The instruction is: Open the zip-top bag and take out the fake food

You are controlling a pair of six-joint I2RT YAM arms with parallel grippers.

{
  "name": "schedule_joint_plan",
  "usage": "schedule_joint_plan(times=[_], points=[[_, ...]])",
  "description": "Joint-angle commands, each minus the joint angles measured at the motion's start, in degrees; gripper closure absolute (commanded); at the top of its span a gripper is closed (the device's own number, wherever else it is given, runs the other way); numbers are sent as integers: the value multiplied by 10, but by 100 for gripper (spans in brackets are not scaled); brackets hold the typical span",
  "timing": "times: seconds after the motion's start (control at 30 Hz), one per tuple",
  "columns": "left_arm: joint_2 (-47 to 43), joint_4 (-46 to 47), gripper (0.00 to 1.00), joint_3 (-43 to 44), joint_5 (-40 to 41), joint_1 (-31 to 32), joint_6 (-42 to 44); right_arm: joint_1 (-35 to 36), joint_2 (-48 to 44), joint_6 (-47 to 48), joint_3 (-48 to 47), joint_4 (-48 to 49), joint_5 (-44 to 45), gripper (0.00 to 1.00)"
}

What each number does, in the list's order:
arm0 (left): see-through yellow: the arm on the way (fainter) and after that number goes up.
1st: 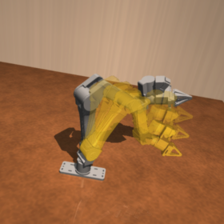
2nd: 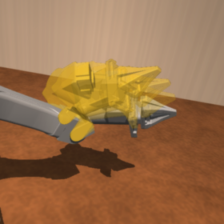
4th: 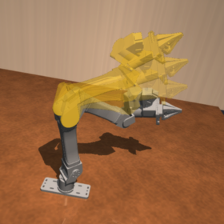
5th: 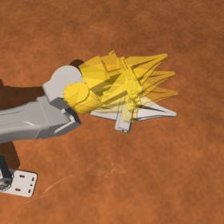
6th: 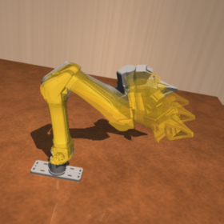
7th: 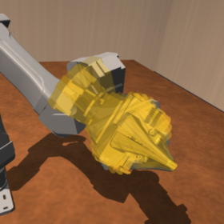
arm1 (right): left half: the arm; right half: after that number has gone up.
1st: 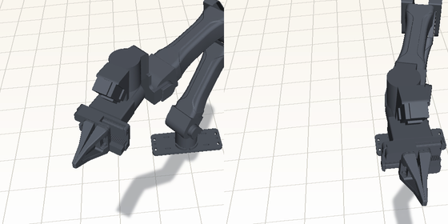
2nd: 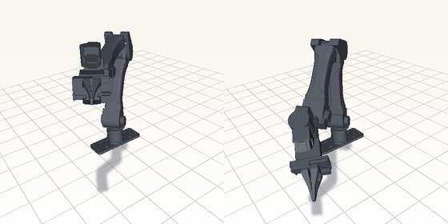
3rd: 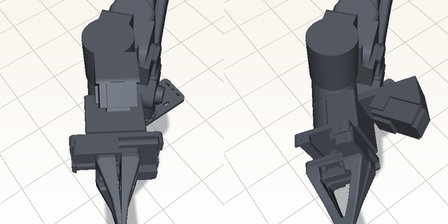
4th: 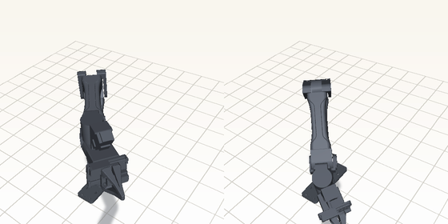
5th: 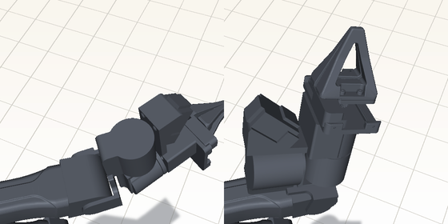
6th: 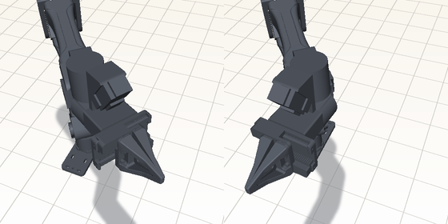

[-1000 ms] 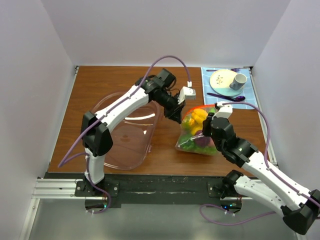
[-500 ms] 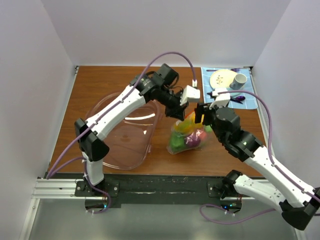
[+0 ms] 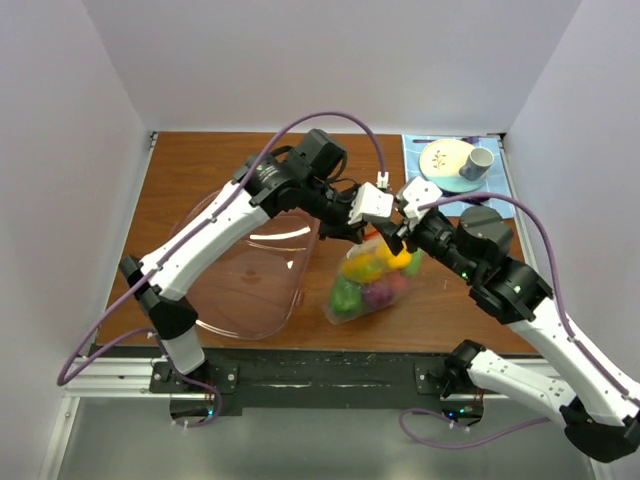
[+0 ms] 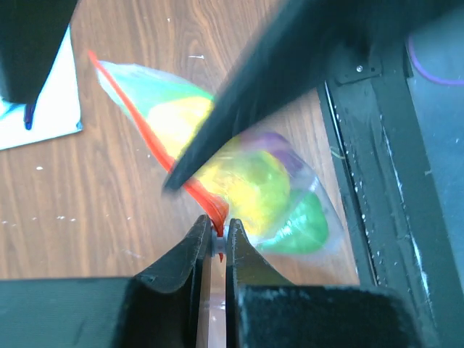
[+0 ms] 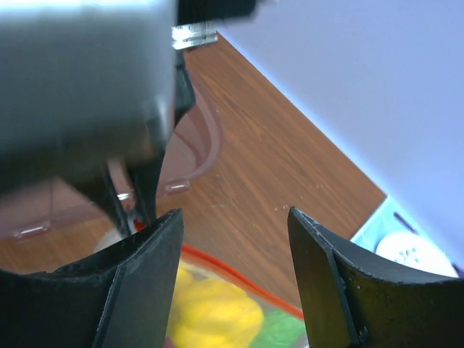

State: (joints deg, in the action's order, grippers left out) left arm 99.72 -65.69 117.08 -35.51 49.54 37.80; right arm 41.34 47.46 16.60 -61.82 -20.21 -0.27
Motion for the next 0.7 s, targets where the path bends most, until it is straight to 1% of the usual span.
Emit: schedule_joint_plan(times=[0.0, 0.1, 0.23, 0.27, 0.33, 0.47, 0.67], points=[[-66, 32, 100, -45, 7, 2, 57, 1, -27, 48, -42, -60, -71, 36], [-109, 46, 100, -75, -14, 2, 92, 1, -32, 58, -73, -127, -107, 31], [-115, 42, 100, -77, -61, 2, 115, 1, -47, 56, -68, -148, -143, 27], [-114, 35, 100, -71, -83, 2, 119, 1, -44, 56, -67, -158, -153, 27], [-108, 30, 100, -63, -99, 2, 123, 1, -28, 60, -70, -174, -181, 27], [-111, 0, 100, -42, -139, 2, 156, 1, -11, 81, -73, -185, -184, 28], [-126, -21, 100, -40, -139, 2, 175, 1, 14, 106, -117, -194, -208, 28]])
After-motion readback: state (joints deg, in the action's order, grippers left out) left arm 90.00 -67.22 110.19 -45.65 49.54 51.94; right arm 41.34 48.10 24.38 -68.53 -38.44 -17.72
